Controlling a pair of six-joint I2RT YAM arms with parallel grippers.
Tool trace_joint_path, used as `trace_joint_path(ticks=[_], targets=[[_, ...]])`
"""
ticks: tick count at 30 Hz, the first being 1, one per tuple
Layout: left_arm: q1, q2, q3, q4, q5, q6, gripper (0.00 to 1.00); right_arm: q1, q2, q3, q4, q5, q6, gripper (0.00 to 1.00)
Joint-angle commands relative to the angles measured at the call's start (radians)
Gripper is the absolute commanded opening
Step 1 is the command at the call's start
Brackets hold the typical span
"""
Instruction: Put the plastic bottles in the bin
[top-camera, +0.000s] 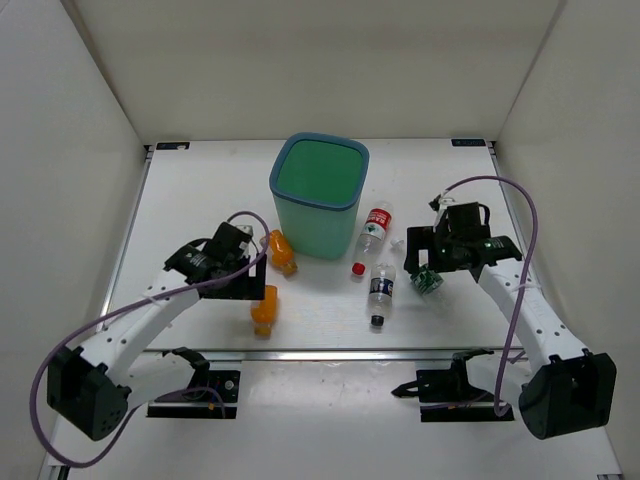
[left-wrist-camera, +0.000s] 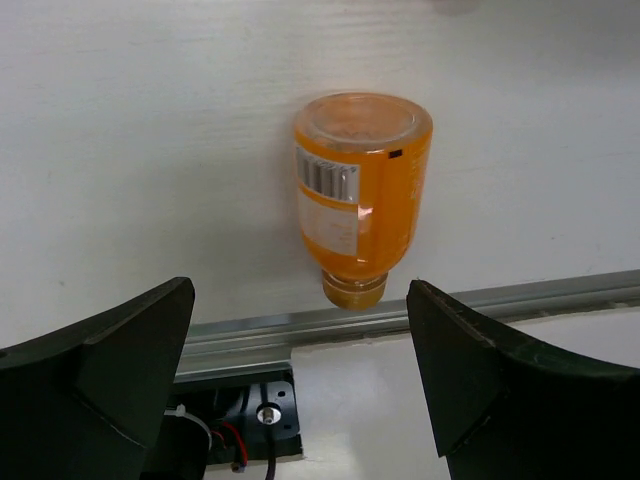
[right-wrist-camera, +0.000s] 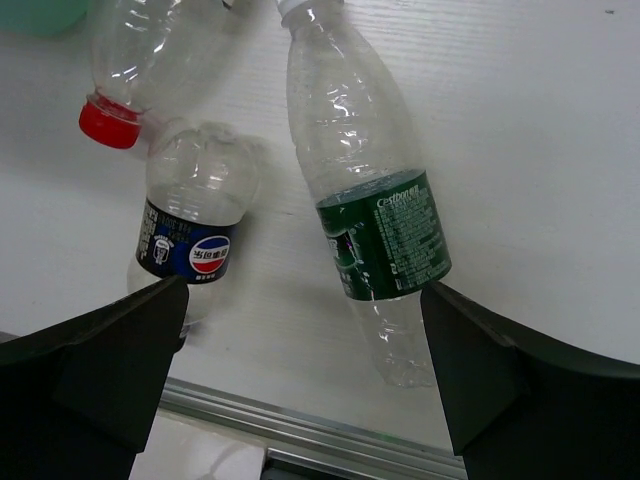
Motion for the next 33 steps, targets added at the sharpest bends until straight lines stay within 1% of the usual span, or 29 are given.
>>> trace_joint_path(ticks=[1,5,7,9,10,13,14,15,17,18,20,21,22,23,24,26,27,29,30,33], targets=[[-0.011,0.065,-0.044,0.07,0.041,0.022,0.99,-0.038,-0.003,-0.01,0.054,-0.03,0.001,1.0],[-0.091,0.115,-0.098,0.143,0.039,-0.038,0.99,-0.082,-0.029,-0.009,0.061,-0.035,0.021,0.99],[-0.123,0.131,-0.13,0.201,0.009,-0.11,0.98,-0.099,-0.04,-0.007,0.056,-0.018,0.027,0.99],[-0.119,0.154,-0.187,0.25,-0.005,-0.156,0.99,-0.113,-0.054,-0.012,0.058,-0.007,0.035,0.99],[-0.113,0.158,-0.195,0.304,-0.002,-0.164,0.99,-0.122,-0.064,-0.014,0.065,-0.009,0.047,0.99],[-0.125,0.189,-0.213,0.361,-0.067,-0.225,0.98,-0.134,-0.093,-0.035,0.067,-0.024,0.043,0.99],[-0.119,0.192,-0.219,0.387,-0.076,-0.228,0.92,-0.144,-0.098,-0.044,0.078,-0.029,0.043,0.99],[-0.107,0.195,-0.236,0.401,-0.073,-0.228,0.9,-0.157,-0.1,-0.046,0.072,-0.036,0.049,0.99],[-0.091,0.203,-0.247,0.436,-0.079,-0.237,0.74,-0.162,-0.103,-0.053,0.067,-0.032,0.041,0.99],[-0.09,0.201,-0.246,0.439,-0.088,-0.236,0.7,-0.159,-0.107,-0.055,0.07,-0.033,0.038,0.99],[-0.094,0.2,-0.226,0.432,-0.097,-0.23,0.52,-0.162,-0.113,-0.061,0.074,-0.03,0.027,0.99],[-0.094,0.185,-0.209,0.412,-0.091,-0.23,0.47,-0.162,-0.112,-0.075,0.082,-0.041,0.023,0.99],[-0.094,0.162,-0.177,0.395,-0.103,-0.228,0.39,-0.165,-0.113,-0.086,0.094,-0.044,0.017,0.99],[-0.1,0.126,-0.139,0.363,-0.107,-0.216,0.34,-0.171,-0.106,-0.087,0.094,-0.055,0.01,0.99],[-0.096,0.105,-0.109,0.317,-0.107,-0.21,0.33,-0.176,-0.104,-0.093,0.107,-0.078,0.001,0.99],[-0.094,0.038,0.039,0.243,-0.113,-0.158,0.31,-0.173,-0.074,-0.102,0.122,-0.084,-0.017,0.99],[-0.093,0.031,0.085,0.203,-0.125,-0.145,0.32,-0.17,-0.072,-0.11,0.133,-0.076,-0.023,0.99],[-0.094,0.022,0.286,0.176,-0.149,-0.09,0.32,-0.176,-0.043,-0.122,0.15,-0.075,-0.039,0.99],[-0.096,0.034,0.34,0.159,-0.157,-0.079,0.33,-0.177,-0.034,-0.129,0.153,-0.076,-0.039,0.99],[-0.102,0.165,0.631,0.191,-0.188,-0.006,0.35,-0.179,0.003,-0.138,0.171,-0.096,-0.062,0.99]])
